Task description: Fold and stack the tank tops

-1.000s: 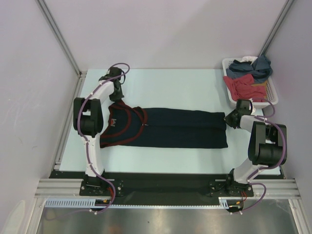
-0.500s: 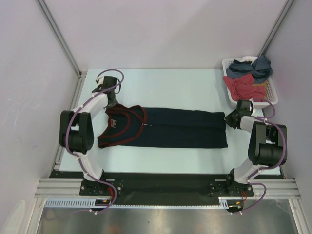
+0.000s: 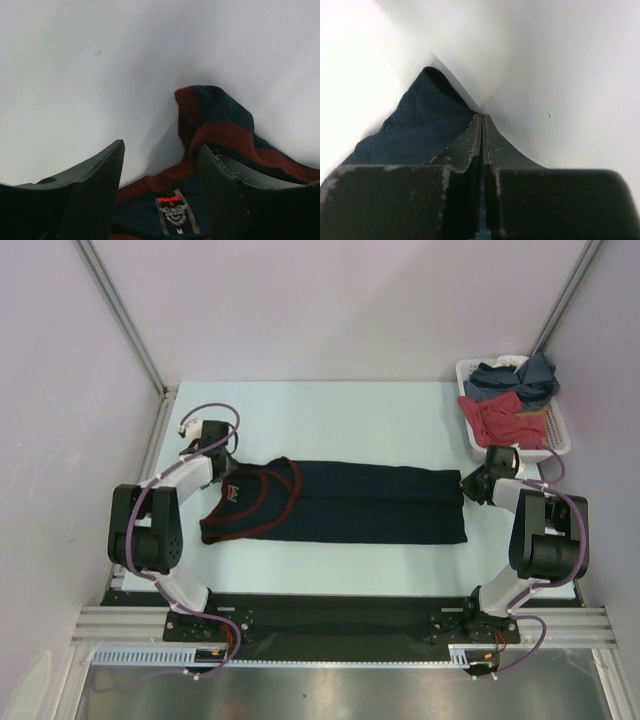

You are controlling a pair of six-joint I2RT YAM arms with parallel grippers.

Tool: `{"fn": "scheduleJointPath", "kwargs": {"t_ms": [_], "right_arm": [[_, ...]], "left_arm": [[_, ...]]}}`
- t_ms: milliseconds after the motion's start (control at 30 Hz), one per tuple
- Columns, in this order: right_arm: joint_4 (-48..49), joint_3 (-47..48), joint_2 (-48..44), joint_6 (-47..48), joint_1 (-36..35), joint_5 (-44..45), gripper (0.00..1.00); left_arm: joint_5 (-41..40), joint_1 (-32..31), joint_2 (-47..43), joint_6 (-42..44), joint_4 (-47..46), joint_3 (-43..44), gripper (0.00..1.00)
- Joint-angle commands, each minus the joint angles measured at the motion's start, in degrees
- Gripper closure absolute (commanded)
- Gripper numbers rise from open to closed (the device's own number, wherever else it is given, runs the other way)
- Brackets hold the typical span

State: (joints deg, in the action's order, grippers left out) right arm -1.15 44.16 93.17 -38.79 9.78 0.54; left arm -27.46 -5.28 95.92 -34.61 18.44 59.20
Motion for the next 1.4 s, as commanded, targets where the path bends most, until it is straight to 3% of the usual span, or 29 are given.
{"fn": "scheduleJointPath", "kwargs": {"t_ms": [0,100,233,400,600,733,1000,1200,1367], "right_arm": [[-0.1,-0.9,-1.4,-0.2,0.3,0.0,1.00],[-0.1,-1.0,-1.7,-0.1,0.4,0.0,1.00],[-0.1,-0.9,-1.7,-0.2,0.4,0.0,1.00],[0.2,-0.9,-1.5,-0.3,0.5,0.1,1.00],[0.4,-1.1,-1.0,-0.6,0.5,-1.5,1.00],[0.4,-1.5,-1.5,-0.9,0.5,-1.2,1.00],[0.1,-1.4,-2.4,-0.8,0.4,-0.9,1.00],[0.7,-1.3,-2.1,-0.8,-0.3,-0.9,1.00],[0.7,-1.2,-1.9,-0.9,-0.6,-0.8,1.00]], "left_arm": [[3.3,4.3,-1.6,-1.9,-2.4,0.2,0.35],[5.4,7.8,-0.6,-0.8,-1.3,1.9,0.35],[2.2,8.3,-0.6,1.0,-0.2,4.0,0.34],[1.6,8.1,-2.1,2.9,0.9,6.8,0.27],[2.3,7.7,-4.9,2.4,-0.9,3.0,0.26],[3.4,7.7,-3.8,0.7,0.0,1.6,0.05],[5.6,9.1,-8.4,-2.8,-4.3,-5.0,0.00],[12.3,12.7,-4.3,-0.7,-1.4,0.8,0.00],[23.8,12.6,-0.2,1.8,-4.1,4.1,0.00]]}}
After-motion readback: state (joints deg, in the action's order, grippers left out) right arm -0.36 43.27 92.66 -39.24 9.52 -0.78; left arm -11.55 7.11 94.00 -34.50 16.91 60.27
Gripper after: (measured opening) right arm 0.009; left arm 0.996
